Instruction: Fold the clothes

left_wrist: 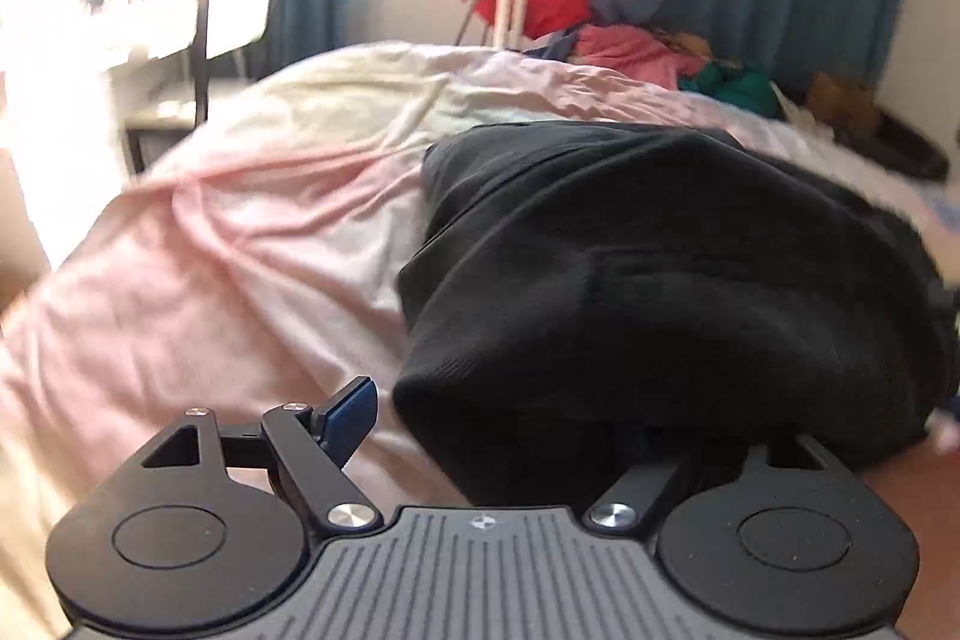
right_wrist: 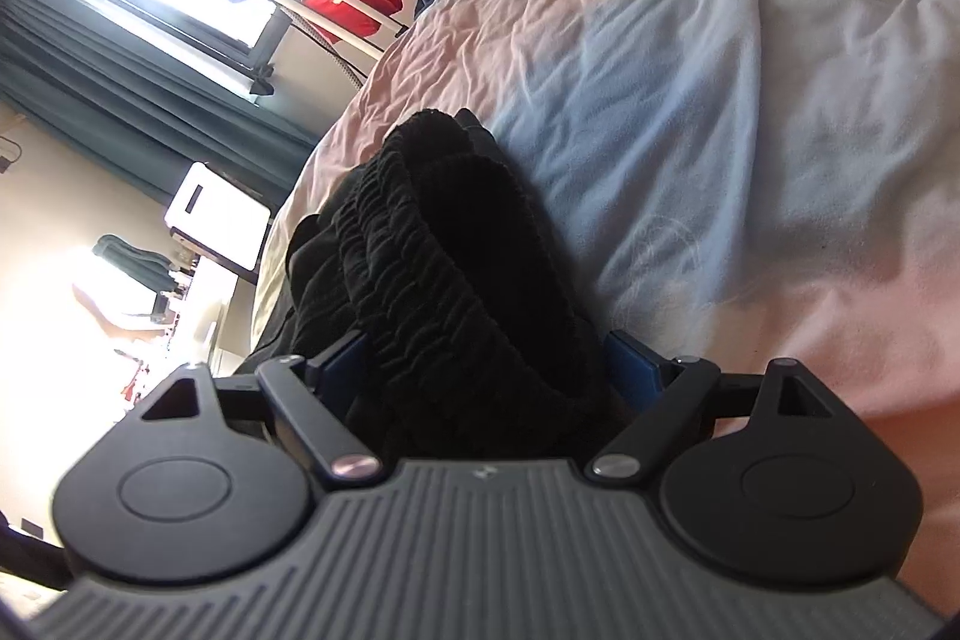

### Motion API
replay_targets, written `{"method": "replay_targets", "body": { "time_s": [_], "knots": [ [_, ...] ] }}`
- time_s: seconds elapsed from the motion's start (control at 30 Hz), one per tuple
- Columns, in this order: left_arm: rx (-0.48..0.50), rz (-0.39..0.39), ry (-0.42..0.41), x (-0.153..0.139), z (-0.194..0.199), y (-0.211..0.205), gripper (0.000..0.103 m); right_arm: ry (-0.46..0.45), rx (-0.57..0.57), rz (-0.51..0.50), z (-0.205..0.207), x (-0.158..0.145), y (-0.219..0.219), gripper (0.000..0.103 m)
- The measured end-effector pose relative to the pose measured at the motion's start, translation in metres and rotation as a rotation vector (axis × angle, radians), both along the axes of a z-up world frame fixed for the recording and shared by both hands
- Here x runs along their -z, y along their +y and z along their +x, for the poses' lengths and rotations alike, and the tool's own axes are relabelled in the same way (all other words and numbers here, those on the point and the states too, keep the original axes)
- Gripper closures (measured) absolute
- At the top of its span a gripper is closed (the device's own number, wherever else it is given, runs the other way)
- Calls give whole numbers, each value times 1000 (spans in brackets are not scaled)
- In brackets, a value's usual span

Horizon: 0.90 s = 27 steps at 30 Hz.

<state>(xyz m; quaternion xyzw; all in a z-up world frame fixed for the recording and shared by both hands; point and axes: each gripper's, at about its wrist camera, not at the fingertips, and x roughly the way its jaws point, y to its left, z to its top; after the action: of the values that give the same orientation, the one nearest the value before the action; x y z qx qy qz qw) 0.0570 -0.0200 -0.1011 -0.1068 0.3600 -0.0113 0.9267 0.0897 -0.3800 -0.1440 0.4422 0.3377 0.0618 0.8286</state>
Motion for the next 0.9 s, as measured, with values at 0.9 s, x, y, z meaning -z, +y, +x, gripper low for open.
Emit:
{"method": "replay_targets", "body": {
  "time_s": [0.9],
  "knots": [
    [-32,88,-27,9,0,-20,22,-27,-144,41,35,21,25,5]
  ]
}}
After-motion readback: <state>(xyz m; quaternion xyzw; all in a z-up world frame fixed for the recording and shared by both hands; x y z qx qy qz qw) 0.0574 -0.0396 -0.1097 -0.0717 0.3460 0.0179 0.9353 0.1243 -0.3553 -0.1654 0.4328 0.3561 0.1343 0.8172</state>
